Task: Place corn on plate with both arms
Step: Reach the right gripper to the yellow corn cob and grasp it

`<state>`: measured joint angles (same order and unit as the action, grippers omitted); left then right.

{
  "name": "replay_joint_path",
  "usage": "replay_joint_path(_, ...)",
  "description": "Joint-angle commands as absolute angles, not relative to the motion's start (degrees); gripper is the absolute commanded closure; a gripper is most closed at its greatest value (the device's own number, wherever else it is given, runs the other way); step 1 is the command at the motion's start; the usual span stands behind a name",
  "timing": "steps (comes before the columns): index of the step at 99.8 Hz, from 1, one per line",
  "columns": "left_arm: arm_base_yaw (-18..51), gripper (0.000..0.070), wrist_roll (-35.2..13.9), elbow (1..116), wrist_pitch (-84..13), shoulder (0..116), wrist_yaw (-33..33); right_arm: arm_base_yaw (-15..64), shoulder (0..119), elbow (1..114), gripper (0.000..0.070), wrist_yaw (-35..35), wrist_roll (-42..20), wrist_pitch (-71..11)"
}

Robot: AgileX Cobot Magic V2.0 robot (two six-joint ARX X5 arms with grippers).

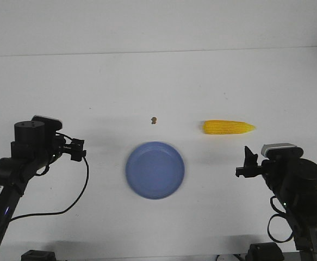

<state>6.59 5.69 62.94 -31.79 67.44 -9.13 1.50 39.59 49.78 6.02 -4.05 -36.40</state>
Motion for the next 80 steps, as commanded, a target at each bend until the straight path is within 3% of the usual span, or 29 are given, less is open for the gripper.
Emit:
replay_joint_path(1,6.6,0.023,6.3,63.5,-31.6,68.2,-9.2,1.5,41.8,51.0,0.032,5.9,-0.9,-35.3)
replay_joint_path(15,6.6,0.023,5.5,63.5,-31.5,68.2,-9.2,1.5,49.7,52.7,0.0318,6.0,2.3,-36.1)
replay_joint_path(49,6.8,0.023,4.7,63.5,-31.5,68.2,-9.5,3.1,77.2,67.0,0.0318,5.5,18.9,-42.9)
replay_joint_path(80,6.8,0.0231,3.4,63.5,-31.4,68.2,-10.5,5.7,91.2,76.4,0.031,3.9,29.0,-42.6)
